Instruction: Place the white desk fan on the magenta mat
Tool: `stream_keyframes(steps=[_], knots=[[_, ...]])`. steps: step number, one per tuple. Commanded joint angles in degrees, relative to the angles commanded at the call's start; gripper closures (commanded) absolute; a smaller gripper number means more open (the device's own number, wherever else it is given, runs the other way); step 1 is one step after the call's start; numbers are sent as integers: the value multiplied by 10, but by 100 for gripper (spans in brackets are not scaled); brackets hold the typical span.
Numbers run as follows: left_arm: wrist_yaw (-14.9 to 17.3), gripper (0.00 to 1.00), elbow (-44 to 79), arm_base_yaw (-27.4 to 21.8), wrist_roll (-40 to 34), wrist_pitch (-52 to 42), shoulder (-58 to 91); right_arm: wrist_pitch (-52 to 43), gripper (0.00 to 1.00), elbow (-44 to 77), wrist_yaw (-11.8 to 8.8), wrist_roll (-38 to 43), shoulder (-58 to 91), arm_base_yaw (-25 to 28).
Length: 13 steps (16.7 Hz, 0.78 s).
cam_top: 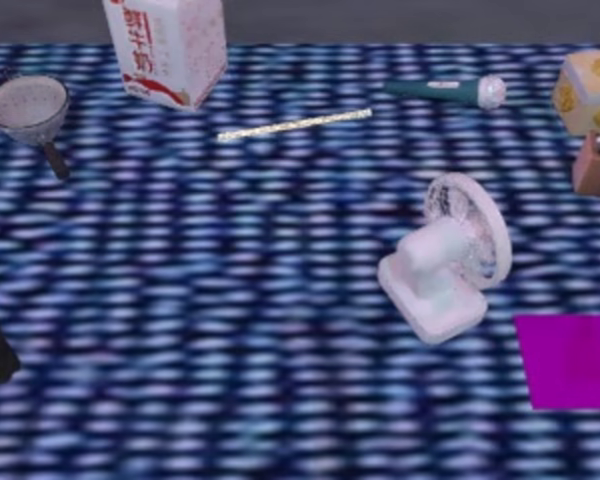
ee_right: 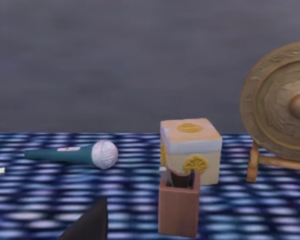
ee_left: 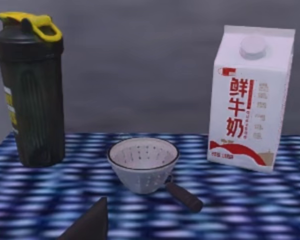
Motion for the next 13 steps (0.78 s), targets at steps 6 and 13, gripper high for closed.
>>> stream_keyframes(steps=[6, 13], knots=[[0, 0, 0, 0, 0, 0, 0, -57, 0, 57, -1, -4, 59, 18], [0, 0, 0, 0, 0, 0, 0, -303, 0, 376, 3, -9, 386, 87]])
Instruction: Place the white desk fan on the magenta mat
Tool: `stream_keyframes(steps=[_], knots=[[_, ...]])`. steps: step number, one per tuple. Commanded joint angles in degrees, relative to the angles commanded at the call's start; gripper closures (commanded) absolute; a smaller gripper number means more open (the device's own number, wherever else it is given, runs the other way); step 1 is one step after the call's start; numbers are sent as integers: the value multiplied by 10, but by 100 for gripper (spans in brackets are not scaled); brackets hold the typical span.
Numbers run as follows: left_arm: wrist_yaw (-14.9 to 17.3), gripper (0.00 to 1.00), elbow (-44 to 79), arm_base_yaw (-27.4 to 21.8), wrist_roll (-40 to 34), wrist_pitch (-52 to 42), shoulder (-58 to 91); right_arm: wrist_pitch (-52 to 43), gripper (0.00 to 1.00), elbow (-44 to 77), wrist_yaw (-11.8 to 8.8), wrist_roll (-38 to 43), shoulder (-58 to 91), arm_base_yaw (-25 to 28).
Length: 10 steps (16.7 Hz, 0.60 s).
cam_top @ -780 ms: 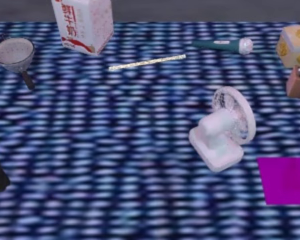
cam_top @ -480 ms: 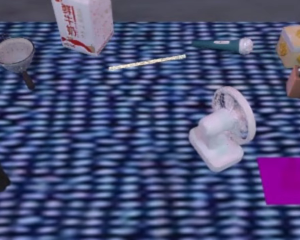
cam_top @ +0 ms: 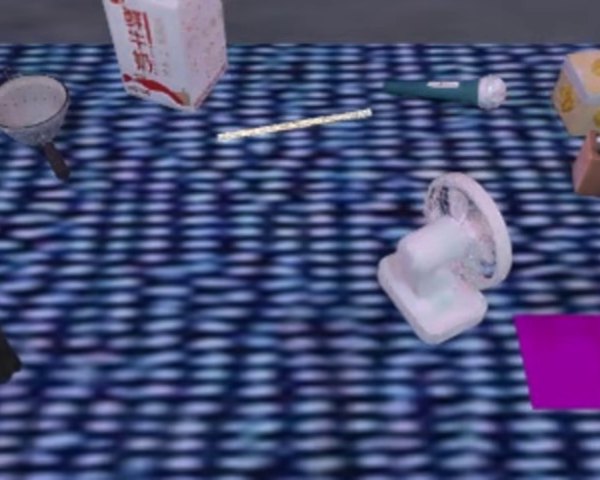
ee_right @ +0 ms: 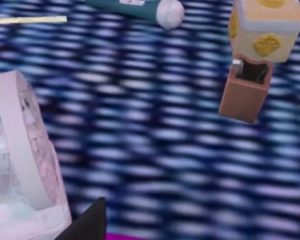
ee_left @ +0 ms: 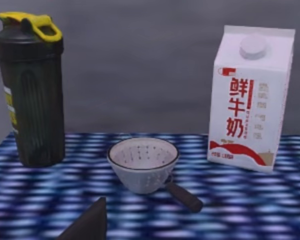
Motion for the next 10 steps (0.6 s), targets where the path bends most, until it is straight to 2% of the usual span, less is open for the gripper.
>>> stream_keyframes(steps=[7, 10], knots=[[0, 0, 0, 0, 0, 0, 0, -277, 0, 452, -5, -2, 443, 87], [0, 0, 0, 0, 0, 0, 0, -386, 0, 608, -6, -6, 605, 120]])
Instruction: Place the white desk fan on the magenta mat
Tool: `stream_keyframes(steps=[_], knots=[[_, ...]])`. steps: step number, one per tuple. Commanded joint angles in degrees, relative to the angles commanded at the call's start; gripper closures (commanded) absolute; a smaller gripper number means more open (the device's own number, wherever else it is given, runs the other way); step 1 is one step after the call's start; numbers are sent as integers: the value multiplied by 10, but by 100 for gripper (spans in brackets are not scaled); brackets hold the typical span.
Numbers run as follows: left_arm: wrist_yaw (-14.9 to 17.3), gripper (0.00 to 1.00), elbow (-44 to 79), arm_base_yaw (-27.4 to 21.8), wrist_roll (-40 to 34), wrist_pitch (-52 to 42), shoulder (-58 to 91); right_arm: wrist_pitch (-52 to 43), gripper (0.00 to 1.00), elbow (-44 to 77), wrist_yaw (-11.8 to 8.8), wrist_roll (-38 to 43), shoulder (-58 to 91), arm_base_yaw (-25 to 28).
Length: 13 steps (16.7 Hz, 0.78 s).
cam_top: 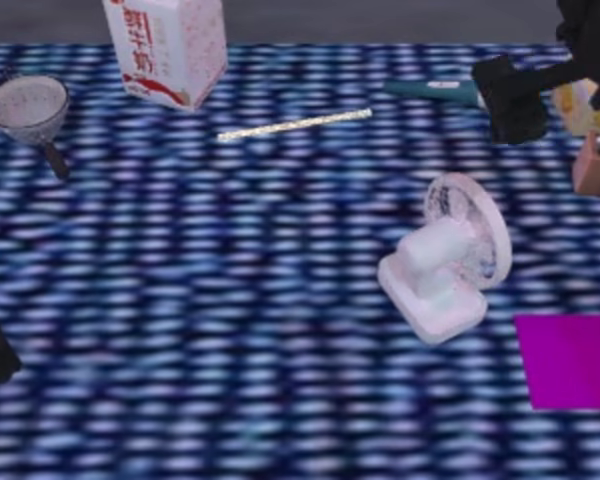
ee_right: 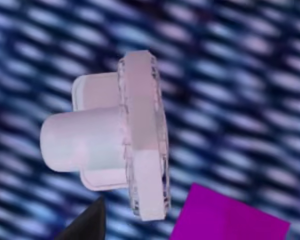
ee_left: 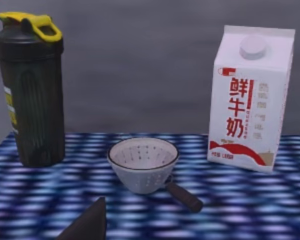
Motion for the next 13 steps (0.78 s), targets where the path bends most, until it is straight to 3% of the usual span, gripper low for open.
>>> stream_keyframes(steps=[6, 13], knots=[[0, 0, 0, 0, 0, 0, 0, -157, 0, 182, 4, -6, 205, 44], [0, 0, 0, 0, 0, 0, 0, -180, 0, 207, 5, -6, 231, 47]])
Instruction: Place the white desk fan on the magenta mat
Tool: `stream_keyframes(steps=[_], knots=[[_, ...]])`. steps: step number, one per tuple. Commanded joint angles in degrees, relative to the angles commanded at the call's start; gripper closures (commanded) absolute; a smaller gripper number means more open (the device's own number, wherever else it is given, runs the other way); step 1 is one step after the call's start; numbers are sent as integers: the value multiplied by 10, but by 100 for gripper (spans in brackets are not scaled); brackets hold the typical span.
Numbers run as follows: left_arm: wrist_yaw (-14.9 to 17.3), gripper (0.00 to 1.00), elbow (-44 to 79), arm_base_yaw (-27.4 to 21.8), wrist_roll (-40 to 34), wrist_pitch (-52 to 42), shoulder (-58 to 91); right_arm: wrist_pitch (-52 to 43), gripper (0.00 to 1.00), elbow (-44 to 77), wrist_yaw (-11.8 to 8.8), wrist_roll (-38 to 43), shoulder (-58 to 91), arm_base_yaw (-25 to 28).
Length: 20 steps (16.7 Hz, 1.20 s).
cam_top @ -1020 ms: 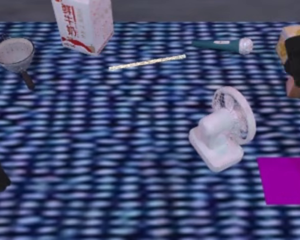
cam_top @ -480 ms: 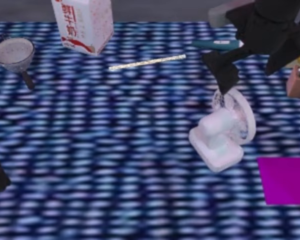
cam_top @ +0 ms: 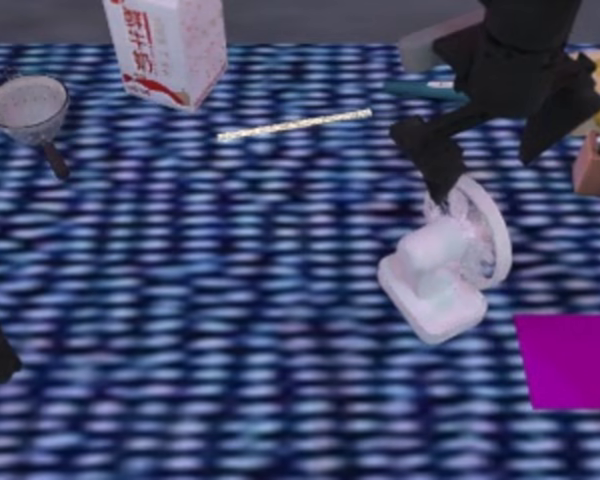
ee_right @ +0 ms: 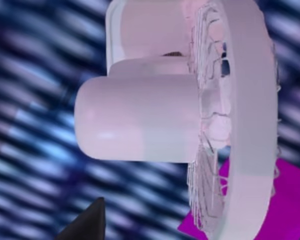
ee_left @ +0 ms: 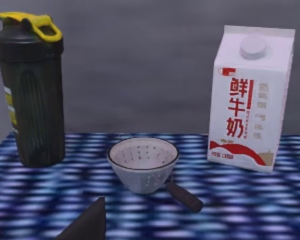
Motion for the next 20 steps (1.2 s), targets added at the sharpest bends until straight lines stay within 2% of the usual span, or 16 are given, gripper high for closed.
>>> stream_keyframes(steps=[8, 13, 20], knots=[[0, 0, 0, 0, 0, 0, 0, 109, 0, -120, 0, 0, -10, 4], [0, 0, 0, 0, 0, 0, 0, 119, 0, -129, 0, 1, -10, 4], [0, 0, 0, 0, 0, 0, 0, 119, 53, -129, 0, 1, -10, 4]])
